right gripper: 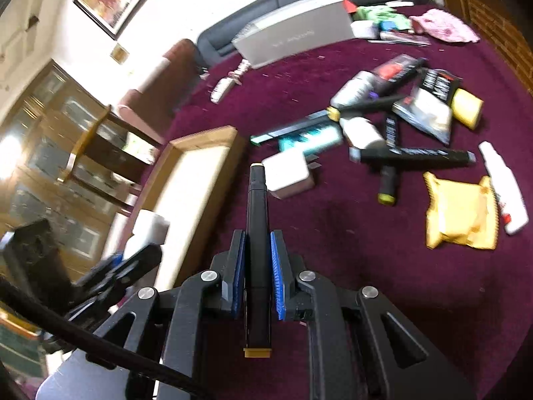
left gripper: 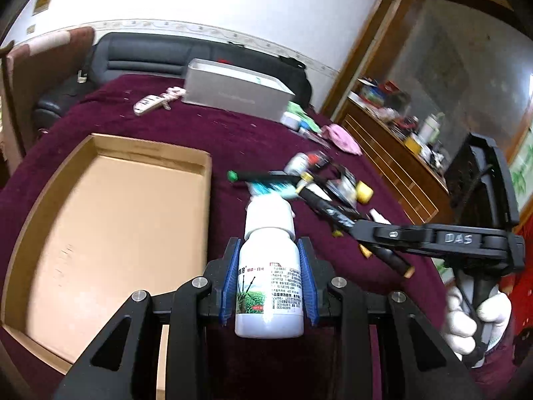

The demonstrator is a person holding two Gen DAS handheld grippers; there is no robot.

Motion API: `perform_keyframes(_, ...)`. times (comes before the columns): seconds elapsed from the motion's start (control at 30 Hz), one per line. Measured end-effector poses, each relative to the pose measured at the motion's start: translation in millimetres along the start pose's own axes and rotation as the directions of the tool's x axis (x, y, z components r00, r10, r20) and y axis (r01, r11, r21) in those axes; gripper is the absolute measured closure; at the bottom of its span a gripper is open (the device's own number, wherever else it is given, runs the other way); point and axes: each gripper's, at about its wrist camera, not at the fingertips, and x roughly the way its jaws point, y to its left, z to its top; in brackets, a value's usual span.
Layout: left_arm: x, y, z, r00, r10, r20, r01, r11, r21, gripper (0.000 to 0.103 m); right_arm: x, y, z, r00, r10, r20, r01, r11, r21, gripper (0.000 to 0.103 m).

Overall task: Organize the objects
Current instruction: 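Carry the bottle and marker with both grippers into the cardboard box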

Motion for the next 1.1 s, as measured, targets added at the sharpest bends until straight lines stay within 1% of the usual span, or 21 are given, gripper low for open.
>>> perform_keyframes(0.07, -2.2, 12.8, 10.6, 0.999, 0.03, 0.015, -0.03, 1.0, -0.004, 0.074, 6.3, 5.1, 12.0, 0.998, 0.06, 0.0, -0.06, 0.998, 0.029, 0.09)
perform_keyframes(0.17, 2.9, 32.0, 24.2, 0.996, 0.082, 0.023, -0.082, 0.997, -0.002, 0.074, 19.1, 12.1, 28.2, 0.995, 0.103, 0.002, -0.103, 0.994, 0.049, 0.09)
perform_keyframes(0.23, 12.8, 46.4, 31.7, 0.996, 0.093, 0.001, -0.092, 0.995, -0.023, 0.074, 35.6, 15.7, 40.3, 0.99, 0.138, -0.013, -0.137, 0.987, 0.081, 0.09)
perform_keyframes(0.3, 26.5, 63.4, 37.3, 0.994, 0.103, -0.03, -0.105, 0.993, -0.051, 0.074, 52.3, 18.8, 48.7, 0.987, 0.157, -0.029, -0.153, 0.983, 0.103, 0.09)
perform_keyframes(0.43, 60.7, 93.2, 47.6, 0.988, 0.125, -0.09, -0.134, 0.986, -0.097, 0.074, 103.4, 27.3, 64.9, 0.98, 0.183, -0.084, -0.167, 0.972, 0.165, 0.09)
perform_keyframes(0.57, 90.0, 117.0, 52.6, 0.978, 0.157, -0.14, -0.174, 0.977, -0.125, 0.074, 146.2, 37.9, 73.2, 0.981, 0.147, -0.128, -0.122, 0.975, 0.183, 0.09)
perform_keyframes(0.63, 102.7, 127.3, 54.9, 0.972, 0.169, -0.166, -0.193, 0.971, -0.139, 0.074, 163.6, 45.2, 76.9, 0.985, 0.098, -0.139, -0.075, 0.984, 0.165, 0.09)
perform_keyframes(0.7, 109.1, 130.8, 55.4, 0.97, 0.169, -0.176, -0.195, 0.971, -0.14, 0.074, 176.2, 50.4, 79.9, 0.989, 0.047, -0.14, -0.027, 0.99, 0.142, 0.09)
perform_keyframes(0.8, 117.1, 136.2, 56.2, 0.969, 0.162, -0.184, -0.192, 0.969, -0.155, 0.074, 187.6, 53.9, 80.2, 0.989, -0.008, -0.149, 0.026, 0.993, 0.119, 0.089)
perform_keyframes(0.87, 122.1, 141.1, 58.0, 0.971, 0.149, -0.188, -0.184, 0.966, -0.183, 0.074, 192.7, 53.5, 78.5, 0.987, -0.05, -0.154, 0.067, 0.992, 0.109, 0.088)
perform_keyframes(0.93, 122.4, 145.8, 58.7, 0.972, 0.138, -0.188, -0.178, 0.96, -0.216, 0.074, 197.0, 51.4, 77.0, 0.986, -0.059, -0.156, 0.078, 0.99, 0.118, 0.088)
perform_keyframes(1.0, 119.4, 149.5, 60.7, 0.975, 0.12, -0.187, -0.164, 0.956, -0.244, 0.074, 199.3, 50.2, 75.6, 0.986, -0.049, -0.161, 0.07, 0.989, 0.128, 0.087)
perform_keyframes(1.1, 109.6, 151.5, 64.1, 0.978, 0.111, -0.174, -0.156, 0.949, -0.274, 0.073, 193.6, 53.7, 75.0, 0.987, -0.068, -0.147, 0.083, 0.992, 0.097, 0.086)
